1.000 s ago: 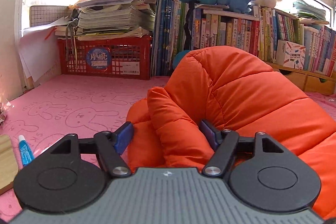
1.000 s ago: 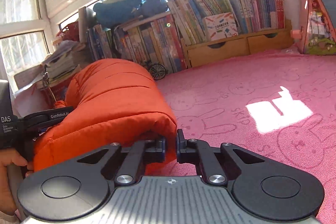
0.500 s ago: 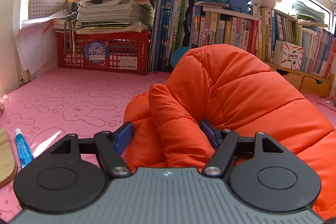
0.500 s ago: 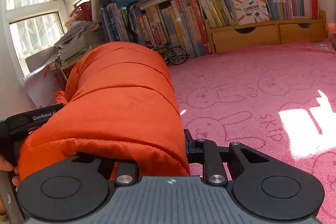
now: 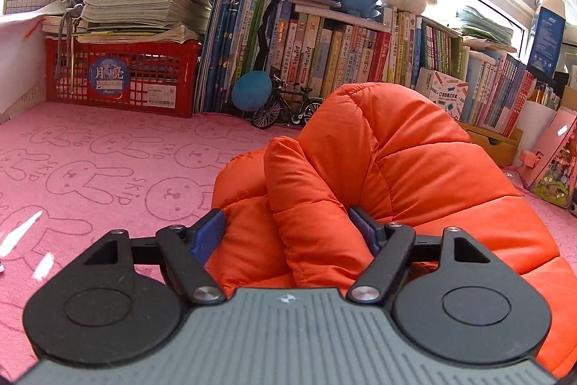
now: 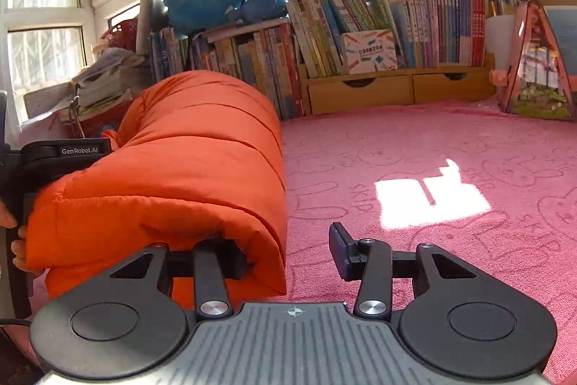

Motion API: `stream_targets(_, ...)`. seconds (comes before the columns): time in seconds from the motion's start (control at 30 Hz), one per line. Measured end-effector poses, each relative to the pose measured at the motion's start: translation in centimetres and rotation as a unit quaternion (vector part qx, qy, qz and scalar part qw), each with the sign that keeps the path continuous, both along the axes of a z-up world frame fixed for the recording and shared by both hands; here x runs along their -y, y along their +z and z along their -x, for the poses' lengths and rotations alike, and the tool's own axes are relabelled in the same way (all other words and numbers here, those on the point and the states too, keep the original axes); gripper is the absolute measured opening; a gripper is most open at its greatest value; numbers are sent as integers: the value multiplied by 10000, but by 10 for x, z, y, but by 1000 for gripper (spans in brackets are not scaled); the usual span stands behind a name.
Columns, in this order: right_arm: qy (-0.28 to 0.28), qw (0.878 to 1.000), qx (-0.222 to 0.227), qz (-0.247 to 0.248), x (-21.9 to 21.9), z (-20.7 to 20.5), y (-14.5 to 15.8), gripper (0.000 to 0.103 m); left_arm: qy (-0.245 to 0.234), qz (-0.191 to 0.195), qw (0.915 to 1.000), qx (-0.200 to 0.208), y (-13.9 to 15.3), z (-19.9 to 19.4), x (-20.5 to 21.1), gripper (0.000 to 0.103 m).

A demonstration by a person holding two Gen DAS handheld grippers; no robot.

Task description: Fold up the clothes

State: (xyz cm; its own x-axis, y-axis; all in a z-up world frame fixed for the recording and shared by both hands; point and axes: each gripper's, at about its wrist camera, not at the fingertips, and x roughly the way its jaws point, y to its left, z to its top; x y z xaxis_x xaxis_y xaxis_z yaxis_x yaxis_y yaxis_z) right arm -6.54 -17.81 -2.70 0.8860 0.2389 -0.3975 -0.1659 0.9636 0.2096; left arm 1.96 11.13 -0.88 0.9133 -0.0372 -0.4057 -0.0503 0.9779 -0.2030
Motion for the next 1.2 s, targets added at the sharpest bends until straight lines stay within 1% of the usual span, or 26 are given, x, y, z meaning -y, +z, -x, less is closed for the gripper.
stream_targets(0.03,166,9998,-80,-99,11,4,4,54,16,75,10000,-11,0,1,-2,75)
stream_targets(0.07,332,9991,-159,-197,22,8,9,54,36,112,9999,-12,-1,2,-3,75)
stream_targets(0.13,556,9983,-83,-161,35,22,26,54,78,164,9998,-6,-1,4,-4,75)
stream_targets(0.17,755,9970,-29,-182,37,26,36,54,98,171,9998,6,-2,5,-4,75)
stream_targets(0.2,864,9959,185,-205,34,24,47,54,117,184,9998,23,-2,6,-4,75)
stream_targets(0.27,1081,9919,613,-252,28,22,69,62,170,206,9996,52,-4,8,-2,75)
stream_targets(0.37,1196,9843,1287,144,-13,-9,98,62,250,159,9995,93,-5,11,1,75)
stream_targets(0.43,1377,9781,1542,240,-44,-40,108,62,293,141,9994,111,-6,13,2,75)
stream_targets(0.47,1499,9757,1581,229,-59,-58,110,62,311,141,9993,121,-6,14,3,75)
stream_targets(0.5,1524,9768,1497,164,-71,-76,111,62,328,144,9993,131,-7,15,3,75)
stream_targets(0.53,1549,9777,1412,99,-84,-93,112,62,345,147,9992,142,-8,16,3,75)
stream_targets(0.63,1427,9856,899,89,-109,-137,102,62,354,195,9991,159,-9,17,1,75)
stream_targets(0.67,1410,9874,691,168,-117,-149,94,62,356,212,9990,165,-9,17,1,75)
stream_targets(0.73,1345,9888,522,386,-125,-157,79,64,360,245,9989,176,-10,17,0,76)
stream_targets(0.9,1251,9868,492,900,-136,-155,55,66,288,321,9990,98,-12,15,-2,78)
stream_targets(1.07,1230,9809,440,1444,-151,-157,35,68,297,385,9988,-7,-13,13,-3,79)
stream_targets(1.13,1251,9801,385,1493,-154,-159,30,68,289,484,9984,-93,-15,11,-6,80)
stream_targets(1.2,1275,9809,313,1434,-153,-163,28,68,289,582,9977,-173,-16,9,-9,82)
